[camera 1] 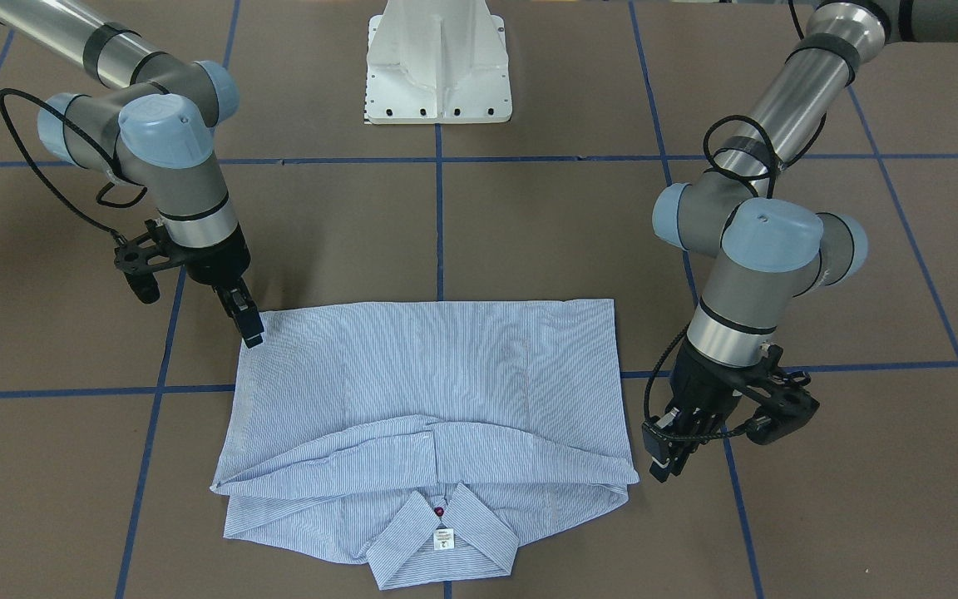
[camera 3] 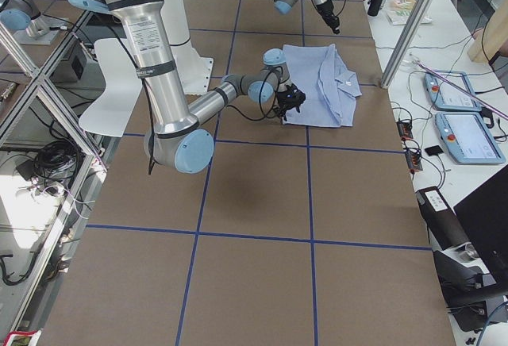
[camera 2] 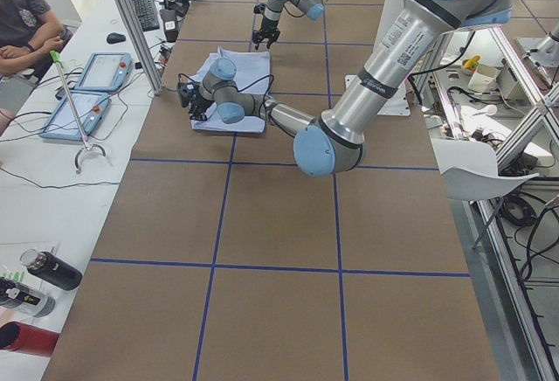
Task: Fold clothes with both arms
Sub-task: 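Lower the right gripper to the folded shirt's side edge nearest it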
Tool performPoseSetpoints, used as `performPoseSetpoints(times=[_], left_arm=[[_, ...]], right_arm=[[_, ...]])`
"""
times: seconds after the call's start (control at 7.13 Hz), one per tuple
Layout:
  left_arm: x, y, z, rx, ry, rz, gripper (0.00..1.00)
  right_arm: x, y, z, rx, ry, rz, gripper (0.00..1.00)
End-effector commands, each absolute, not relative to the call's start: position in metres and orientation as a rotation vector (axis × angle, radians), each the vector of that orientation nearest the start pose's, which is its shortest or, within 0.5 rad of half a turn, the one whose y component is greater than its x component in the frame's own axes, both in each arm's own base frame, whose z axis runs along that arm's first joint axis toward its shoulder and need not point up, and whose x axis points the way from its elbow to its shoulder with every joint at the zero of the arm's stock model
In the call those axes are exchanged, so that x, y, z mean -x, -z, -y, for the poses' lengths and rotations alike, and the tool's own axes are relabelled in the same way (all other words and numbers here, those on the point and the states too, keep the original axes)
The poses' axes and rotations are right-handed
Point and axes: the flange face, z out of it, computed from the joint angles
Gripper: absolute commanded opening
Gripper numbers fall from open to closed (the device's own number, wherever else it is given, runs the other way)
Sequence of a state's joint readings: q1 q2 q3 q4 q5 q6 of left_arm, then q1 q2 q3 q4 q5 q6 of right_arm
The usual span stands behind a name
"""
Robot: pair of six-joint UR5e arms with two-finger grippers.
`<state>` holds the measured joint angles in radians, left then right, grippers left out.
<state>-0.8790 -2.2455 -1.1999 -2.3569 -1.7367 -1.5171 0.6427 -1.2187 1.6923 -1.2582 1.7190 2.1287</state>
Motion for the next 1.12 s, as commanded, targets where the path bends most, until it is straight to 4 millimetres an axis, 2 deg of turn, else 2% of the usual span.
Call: performPoseSetpoints(times=[0.0, 0.28, 0.42, 0.56, 0.98], left_arm=[[-0.403, -0.335, 0.669, -0.363, 0.649, -1.058, 0.32], [-0.403, -0.335, 0.67, -0.364, 0.65, -1.058, 0.32], [-0.403, -0.336, 0.669, -0.363, 0.651, -1.056, 0.32], [-0.402, -0.34, 0.668, -0.361, 0.652, -1.052, 0.32], [-0.398, -0.343, 0.664, -0.362, 0.651, -1.054, 0.32]], right_arm=[[0.445, -0.399, 0.47, 0.134, -1.087, 0.798, 0.73], [0.449, -0.401, 0.468, 0.139, -1.085, 0.792, 0.7], [0.449, -0.399, 0.468, 0.15, -1.11, 0.795, 0.48], [0.45, -0.399, 0.467, 0.164, -1.137, 0.795, 0.03], [0.45, -0.388, 0.468, 0.172, -1.121, 0.817, 0.0]])
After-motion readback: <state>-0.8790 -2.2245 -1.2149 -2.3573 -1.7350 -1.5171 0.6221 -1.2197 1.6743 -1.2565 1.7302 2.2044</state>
